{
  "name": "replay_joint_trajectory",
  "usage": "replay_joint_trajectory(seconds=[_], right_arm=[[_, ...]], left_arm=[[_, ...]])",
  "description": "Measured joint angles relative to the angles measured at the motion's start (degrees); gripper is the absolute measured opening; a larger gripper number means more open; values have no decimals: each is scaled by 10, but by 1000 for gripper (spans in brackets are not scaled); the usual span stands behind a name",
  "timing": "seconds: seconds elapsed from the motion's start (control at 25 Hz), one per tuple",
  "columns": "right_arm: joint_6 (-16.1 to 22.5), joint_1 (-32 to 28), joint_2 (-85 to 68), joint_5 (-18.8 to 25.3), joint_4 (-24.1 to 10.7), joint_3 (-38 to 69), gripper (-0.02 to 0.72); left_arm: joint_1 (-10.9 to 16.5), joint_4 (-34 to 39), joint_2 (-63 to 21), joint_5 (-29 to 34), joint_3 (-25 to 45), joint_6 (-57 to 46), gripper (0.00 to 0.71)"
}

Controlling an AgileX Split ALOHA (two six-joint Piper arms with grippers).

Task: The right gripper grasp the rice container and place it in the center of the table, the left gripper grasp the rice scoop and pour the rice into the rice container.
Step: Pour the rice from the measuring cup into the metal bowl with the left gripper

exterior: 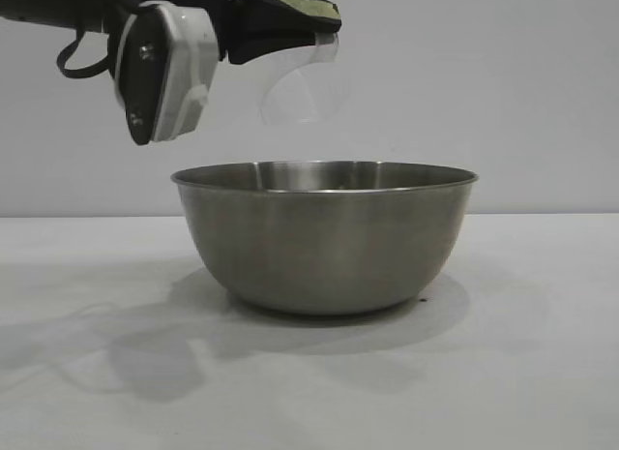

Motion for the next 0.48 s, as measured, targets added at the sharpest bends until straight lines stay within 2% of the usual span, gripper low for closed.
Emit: replay_joint_trajectory(seconds=[0.32, 0.48], right_arm=[[0, 0, 0, 0, 0, 0, 438], [0, 0, 0, 0, 0, 0, 438]], left_arm=[[0, 0, 0, 0, 0, -9, 0], [0, -2, 0, 0, 0, -55, 0]])
